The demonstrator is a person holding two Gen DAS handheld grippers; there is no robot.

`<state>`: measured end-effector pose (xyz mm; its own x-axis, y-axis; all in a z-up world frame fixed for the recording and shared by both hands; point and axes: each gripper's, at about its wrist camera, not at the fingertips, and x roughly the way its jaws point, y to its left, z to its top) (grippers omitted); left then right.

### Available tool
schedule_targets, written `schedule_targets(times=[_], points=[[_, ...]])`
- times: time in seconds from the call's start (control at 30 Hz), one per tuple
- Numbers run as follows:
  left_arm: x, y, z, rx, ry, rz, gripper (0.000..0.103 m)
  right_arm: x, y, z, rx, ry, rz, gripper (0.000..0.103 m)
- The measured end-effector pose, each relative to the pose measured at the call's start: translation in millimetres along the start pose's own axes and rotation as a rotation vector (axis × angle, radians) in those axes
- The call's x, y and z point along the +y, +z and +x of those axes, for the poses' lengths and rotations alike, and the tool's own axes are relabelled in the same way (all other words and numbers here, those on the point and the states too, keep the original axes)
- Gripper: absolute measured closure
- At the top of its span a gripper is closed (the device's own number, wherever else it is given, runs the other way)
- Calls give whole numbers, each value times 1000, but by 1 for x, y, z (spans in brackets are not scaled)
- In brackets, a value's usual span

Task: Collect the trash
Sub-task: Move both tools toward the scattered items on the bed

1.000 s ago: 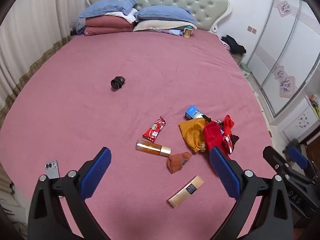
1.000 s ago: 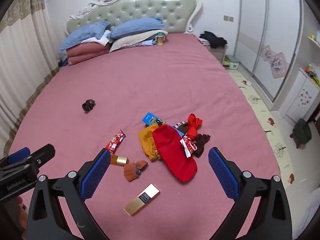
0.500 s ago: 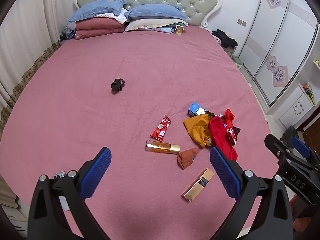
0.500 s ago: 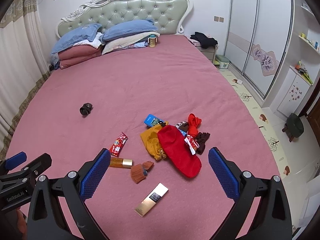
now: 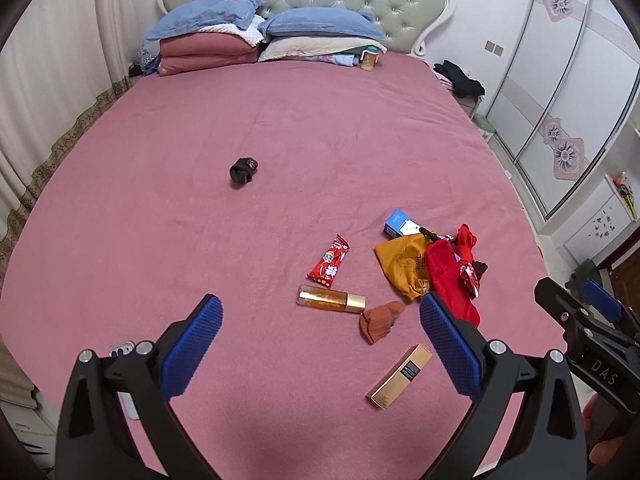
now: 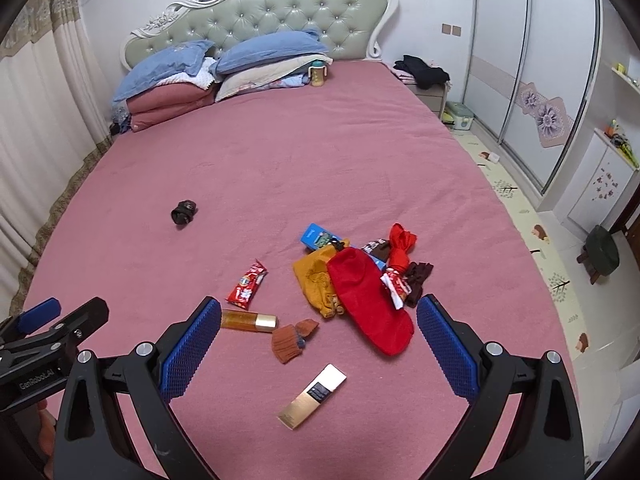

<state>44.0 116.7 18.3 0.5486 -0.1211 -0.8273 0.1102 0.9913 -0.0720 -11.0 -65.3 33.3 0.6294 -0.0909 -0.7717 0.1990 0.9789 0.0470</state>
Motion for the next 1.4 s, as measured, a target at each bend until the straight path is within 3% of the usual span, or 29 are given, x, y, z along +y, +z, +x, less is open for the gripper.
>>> schedule_targets(times=[1.4], points=[[6, 4, 4, 44, 1, -4, 4, 8, -1, 8, 41, 45, -27, 8]])
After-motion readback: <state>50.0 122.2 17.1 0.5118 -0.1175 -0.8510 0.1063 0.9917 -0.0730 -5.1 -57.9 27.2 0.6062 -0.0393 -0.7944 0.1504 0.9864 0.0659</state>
